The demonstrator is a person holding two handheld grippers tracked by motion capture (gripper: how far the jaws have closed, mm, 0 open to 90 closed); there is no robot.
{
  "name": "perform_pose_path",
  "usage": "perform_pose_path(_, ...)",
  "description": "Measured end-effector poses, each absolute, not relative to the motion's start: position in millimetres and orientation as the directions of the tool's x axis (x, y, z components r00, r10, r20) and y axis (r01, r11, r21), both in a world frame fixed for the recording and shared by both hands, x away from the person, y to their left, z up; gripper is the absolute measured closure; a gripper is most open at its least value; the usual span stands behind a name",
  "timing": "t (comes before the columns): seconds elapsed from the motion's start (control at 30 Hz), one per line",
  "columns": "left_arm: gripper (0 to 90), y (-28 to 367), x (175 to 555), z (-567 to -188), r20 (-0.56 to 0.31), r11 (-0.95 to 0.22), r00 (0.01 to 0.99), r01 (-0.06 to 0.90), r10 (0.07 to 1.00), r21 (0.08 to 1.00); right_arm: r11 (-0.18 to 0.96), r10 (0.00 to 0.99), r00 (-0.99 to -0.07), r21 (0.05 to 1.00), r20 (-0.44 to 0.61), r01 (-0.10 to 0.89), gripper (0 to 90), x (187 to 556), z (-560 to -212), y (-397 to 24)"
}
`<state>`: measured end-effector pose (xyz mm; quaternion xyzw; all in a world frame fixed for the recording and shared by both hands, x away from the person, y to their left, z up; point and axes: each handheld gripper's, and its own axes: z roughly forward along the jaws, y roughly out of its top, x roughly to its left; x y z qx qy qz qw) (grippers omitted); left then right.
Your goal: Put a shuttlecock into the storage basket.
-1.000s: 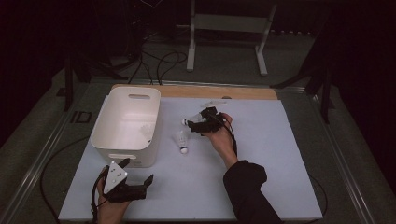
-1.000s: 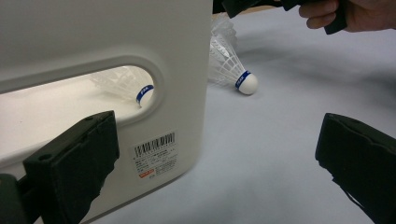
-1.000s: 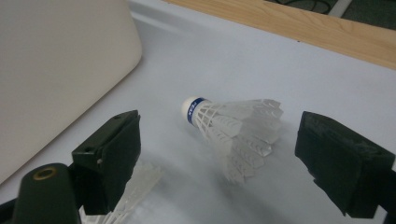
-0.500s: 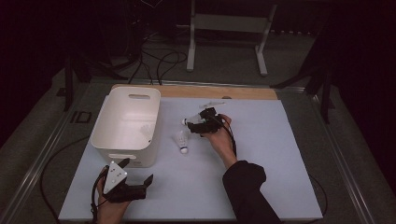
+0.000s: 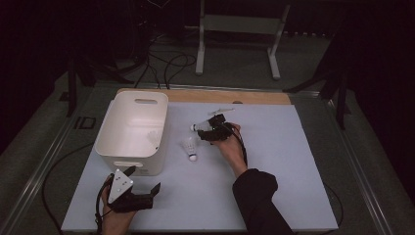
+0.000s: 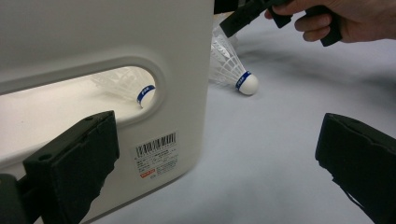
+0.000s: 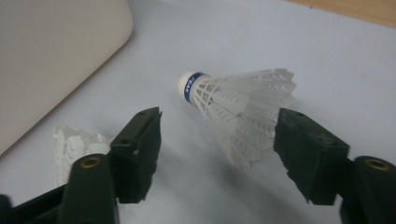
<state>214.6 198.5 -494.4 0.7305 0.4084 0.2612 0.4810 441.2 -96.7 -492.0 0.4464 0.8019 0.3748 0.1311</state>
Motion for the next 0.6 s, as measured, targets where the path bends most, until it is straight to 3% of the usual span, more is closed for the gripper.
perform_pose_path(0.2,0.1,198.5,214.6,-494.5,-0.011,-0.204,0.530,0.346,0.848,0.916,0.331,0.814,-0.568,0.705,0.124,0.628,40.4,442.3,-495.7,-94.9)
perform_pose_path(0.6,0.1,198.7,214.5,-494.4,-0.012,-0.203,0.530,0.346,0.848,0.916,0.343,0.803,-0.585,0.712,0.117,0.613,62.5,443.9,-497.3,-85.9)
